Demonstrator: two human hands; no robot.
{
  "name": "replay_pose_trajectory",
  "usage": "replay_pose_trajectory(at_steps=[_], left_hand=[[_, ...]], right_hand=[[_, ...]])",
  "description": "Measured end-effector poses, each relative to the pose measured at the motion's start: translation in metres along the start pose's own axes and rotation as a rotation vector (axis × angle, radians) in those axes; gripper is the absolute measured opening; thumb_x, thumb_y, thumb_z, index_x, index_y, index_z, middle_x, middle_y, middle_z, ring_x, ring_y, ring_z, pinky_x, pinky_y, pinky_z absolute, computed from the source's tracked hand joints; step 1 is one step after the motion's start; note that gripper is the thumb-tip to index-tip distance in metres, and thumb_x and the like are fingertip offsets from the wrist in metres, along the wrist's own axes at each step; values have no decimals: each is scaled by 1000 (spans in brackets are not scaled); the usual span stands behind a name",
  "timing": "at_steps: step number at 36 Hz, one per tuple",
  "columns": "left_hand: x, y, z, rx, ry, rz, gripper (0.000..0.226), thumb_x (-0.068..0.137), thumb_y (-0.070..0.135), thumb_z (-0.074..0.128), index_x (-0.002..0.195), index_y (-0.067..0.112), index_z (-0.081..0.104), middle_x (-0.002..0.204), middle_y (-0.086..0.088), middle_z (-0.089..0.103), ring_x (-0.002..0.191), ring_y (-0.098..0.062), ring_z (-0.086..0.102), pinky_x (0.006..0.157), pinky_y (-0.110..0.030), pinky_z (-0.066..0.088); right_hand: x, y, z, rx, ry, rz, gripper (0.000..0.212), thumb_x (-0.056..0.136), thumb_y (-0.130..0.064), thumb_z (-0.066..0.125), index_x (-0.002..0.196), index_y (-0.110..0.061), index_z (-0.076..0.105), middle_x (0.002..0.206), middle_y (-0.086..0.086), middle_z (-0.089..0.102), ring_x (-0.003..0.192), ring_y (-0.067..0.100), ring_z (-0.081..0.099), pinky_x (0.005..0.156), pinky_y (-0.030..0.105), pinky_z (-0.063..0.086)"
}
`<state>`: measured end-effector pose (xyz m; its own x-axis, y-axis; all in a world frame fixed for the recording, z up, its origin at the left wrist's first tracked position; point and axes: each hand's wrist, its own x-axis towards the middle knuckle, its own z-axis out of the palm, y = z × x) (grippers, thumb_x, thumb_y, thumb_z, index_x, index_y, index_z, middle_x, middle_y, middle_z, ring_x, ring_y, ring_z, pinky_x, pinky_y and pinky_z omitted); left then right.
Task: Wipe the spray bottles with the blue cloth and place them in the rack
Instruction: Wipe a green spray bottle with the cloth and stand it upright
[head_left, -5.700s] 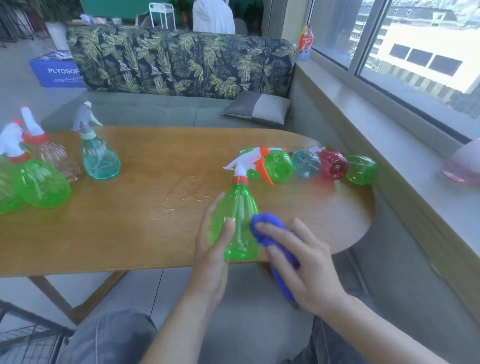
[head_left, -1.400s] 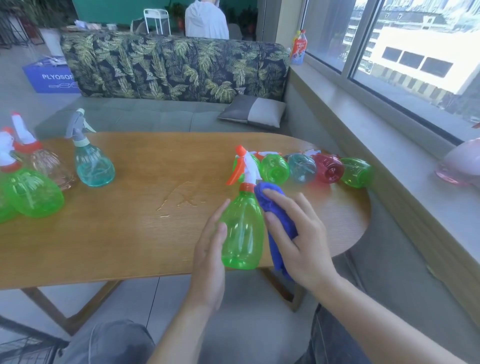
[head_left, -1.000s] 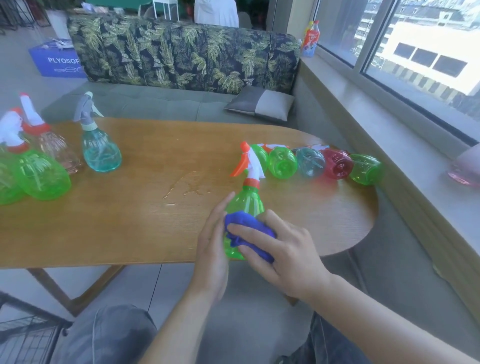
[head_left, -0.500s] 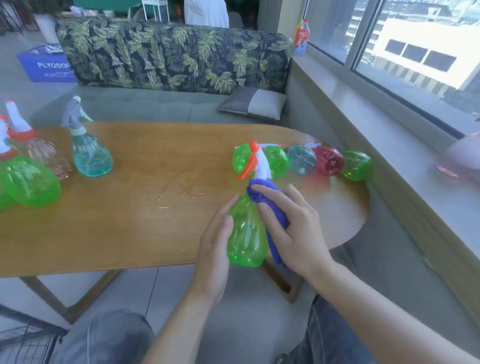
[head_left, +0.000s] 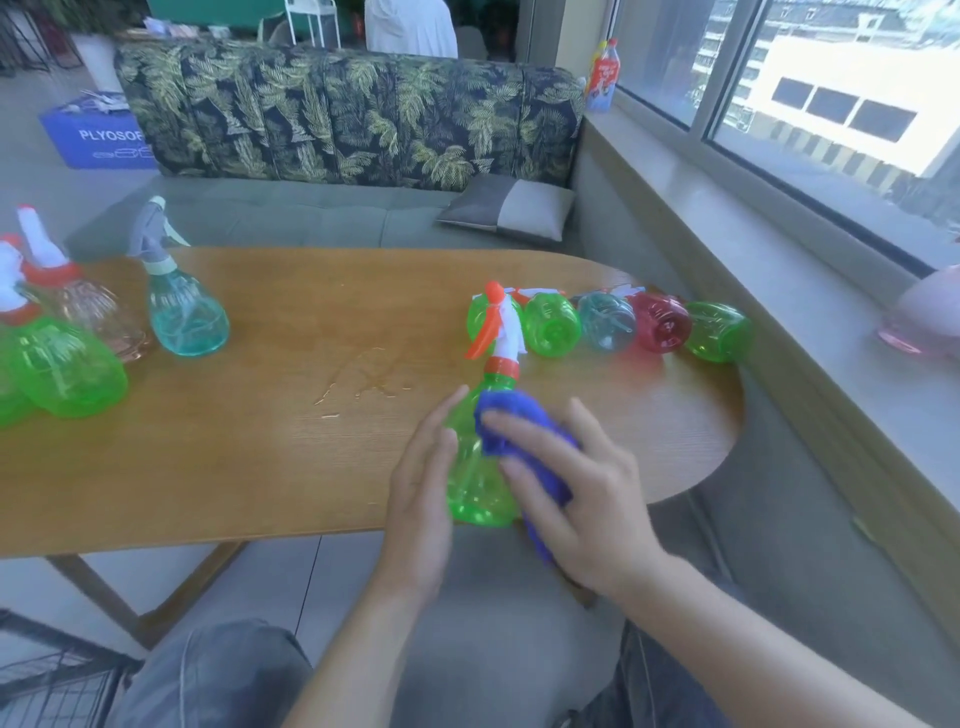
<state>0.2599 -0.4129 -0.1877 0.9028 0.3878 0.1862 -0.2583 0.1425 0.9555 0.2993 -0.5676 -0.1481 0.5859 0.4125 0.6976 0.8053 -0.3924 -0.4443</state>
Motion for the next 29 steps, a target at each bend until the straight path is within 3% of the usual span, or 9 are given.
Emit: replay_pose_trajectory(at_steps=[4,6,10,15,21,24,26,29], left_hand=[[-3,-3,3,-17,-46,5,43,108,34,48,148,29,64,153,11,62,149,-12,52,127,-54,36],[-2,-4,2,-47,-36,-10,44,108,33,47,147,30,66,154,8,62,149,-17,52,126,-58,35],[1,-3,1,-80,20,-89,40,106,38,48,139,41,70,152,6,64,148,-20,54,126,-60,35],[-2,-4,-4,-116,35,-120,43,106,37,47,143,32,69,151,1,64,142,-29,60,122,-64,40],[-1,5,-3,-149,22,-138,37,110,35,50,142,33,69,150,11,65,143,-20,59,123,-61,41],[-4,11,0,-155,24,-134,41,111,46,49,146,30,65,150,5,66,142,-23,60,122,-63,41],[-7,14,1,-161,8,-115,54,100,61,57,145,33,66,150,-6,66,142,-32,60,122,-68,39],[-9,11,-2,-148,-26,-88,70,89,72,72,148,36,62,156,-4,61,149,-31,53,123,-71,33]], right_hand=[[25,2,6,-101,16,173,34,104,-45,54,131,-33,70,96,-10,47,71,11,53,66,37,53],[23,2,10,-136,-33,170,34,105,-47,52,130,-33,69,99,-6,50,70,18,57,63,41,54],[7,-2,11,-173,-141,-3,32,106,-41,53,131,-30,70,101,-4,48,73,15,52,59,35,50],[-8,-4,10,-194,-208,-165,31,107,-41,52,129,-31,71,99,-3,52,72,15,50,53,32,48],[-22,-5,4,-213,-298,-298,29,106,-42,56,129,-35,70,98,-4,52,69,14,43,46,28,43],[-25,-2,0,-178,-205,-224,30,107,-43,53,132,-36,68,100,-5,49,70,14,49,50,28,44],[-22,0,-2,-101,-91,-91,31,107,-42,53,134,-33,66,101,-5,49,74,13,53,59,30,50],[-13,4,-3,-15,41,113,33,106,-40,55,135,-31,68,100,-13,46,79,4,52,70,22,48]])
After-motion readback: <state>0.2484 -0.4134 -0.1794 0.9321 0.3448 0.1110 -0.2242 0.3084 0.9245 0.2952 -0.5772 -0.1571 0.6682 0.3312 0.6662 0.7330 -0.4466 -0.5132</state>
